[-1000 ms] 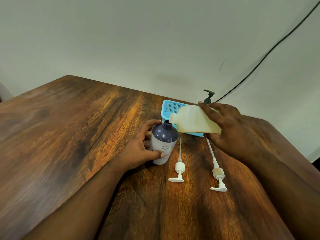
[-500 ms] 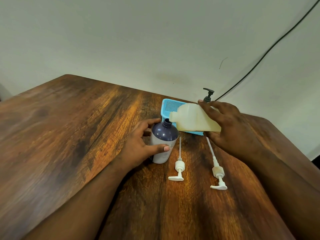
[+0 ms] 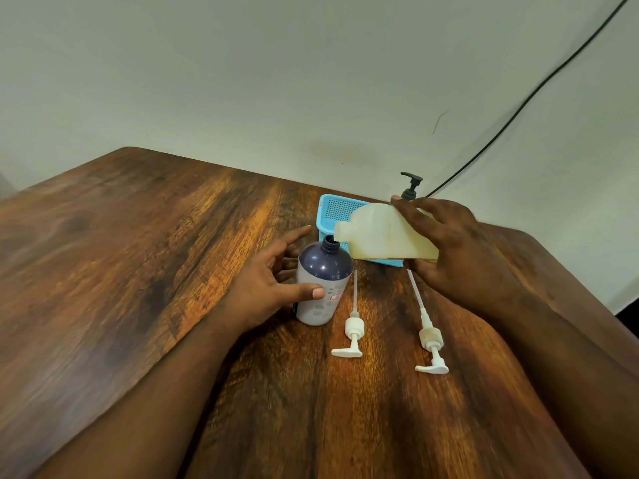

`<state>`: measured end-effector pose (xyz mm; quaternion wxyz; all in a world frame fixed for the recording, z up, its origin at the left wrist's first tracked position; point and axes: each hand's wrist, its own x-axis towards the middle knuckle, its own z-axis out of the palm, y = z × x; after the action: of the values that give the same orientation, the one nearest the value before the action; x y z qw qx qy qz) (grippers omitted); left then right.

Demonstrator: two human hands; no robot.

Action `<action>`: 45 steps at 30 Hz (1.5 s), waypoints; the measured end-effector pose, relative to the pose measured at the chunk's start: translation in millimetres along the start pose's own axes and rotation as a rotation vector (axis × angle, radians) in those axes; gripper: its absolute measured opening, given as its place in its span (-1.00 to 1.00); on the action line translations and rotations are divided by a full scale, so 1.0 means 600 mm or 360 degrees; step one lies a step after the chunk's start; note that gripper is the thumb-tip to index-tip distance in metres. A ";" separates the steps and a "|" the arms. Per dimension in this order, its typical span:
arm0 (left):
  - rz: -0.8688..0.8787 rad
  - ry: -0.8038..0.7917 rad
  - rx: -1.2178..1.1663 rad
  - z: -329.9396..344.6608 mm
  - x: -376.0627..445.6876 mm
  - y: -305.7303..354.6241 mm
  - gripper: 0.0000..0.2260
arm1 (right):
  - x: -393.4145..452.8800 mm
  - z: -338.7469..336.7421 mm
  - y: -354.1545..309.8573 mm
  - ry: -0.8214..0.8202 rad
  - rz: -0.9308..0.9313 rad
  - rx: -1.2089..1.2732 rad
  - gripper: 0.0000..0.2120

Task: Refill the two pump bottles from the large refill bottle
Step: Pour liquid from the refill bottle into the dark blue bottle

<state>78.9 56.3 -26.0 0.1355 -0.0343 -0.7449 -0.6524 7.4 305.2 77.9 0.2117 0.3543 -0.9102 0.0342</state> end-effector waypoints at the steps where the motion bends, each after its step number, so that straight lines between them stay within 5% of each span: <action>1: -0.0004 -0.0003 -0.0014 0.000 0.000 0.000 -0.22 | 0.000 0.000 0.000 0.0000 -0.0001 -0.0002 -0.18; 45: 0.0005 -0.0045 -0.0017 0.000 0.003 -0.003 -0.33 | 0.012 -0.020 -0.006 -0.0141 0.0023 -0.0055 -0.16</action>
<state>76.9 55.8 -27.4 0.1257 -0.0455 -0.7431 -0.6557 9.4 300.4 91.6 0.1770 0.3450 -0.9218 0.0041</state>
